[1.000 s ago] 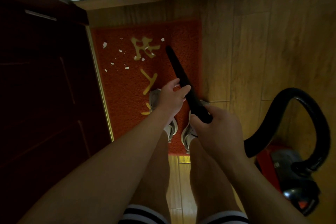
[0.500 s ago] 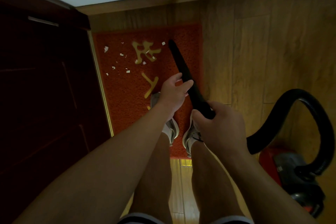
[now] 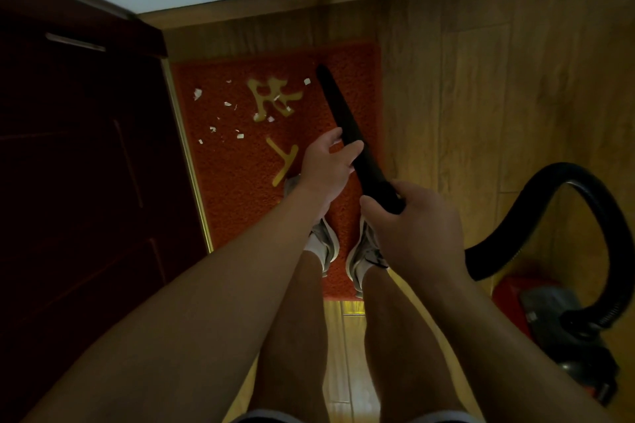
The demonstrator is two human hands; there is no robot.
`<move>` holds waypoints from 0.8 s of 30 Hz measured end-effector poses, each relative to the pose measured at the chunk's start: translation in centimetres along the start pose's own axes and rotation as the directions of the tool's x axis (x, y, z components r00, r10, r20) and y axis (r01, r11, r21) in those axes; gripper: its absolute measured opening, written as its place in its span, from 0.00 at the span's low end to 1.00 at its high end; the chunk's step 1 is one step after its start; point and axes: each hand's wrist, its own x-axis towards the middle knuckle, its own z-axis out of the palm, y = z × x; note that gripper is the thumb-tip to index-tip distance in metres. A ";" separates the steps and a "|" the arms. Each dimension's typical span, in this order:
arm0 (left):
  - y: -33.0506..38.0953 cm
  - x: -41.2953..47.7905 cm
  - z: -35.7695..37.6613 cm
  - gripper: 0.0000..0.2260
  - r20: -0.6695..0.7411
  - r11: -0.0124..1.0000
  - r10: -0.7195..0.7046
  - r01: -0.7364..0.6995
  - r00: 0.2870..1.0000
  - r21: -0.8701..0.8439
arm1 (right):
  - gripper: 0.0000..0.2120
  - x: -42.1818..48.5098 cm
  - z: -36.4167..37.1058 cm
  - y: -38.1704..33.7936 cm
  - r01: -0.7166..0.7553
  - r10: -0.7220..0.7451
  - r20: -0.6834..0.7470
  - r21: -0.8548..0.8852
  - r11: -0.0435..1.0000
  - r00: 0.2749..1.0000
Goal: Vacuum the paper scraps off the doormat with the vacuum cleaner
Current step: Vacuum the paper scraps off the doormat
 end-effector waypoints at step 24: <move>-2.5 -1.0 -1.9 0.25 0.034 1.000 0.014 -0.013 0.999 -0.021 | 0.12 -1.4 1.6 0.4 -0.005 0.005 0.007 0.010 1.000 1.000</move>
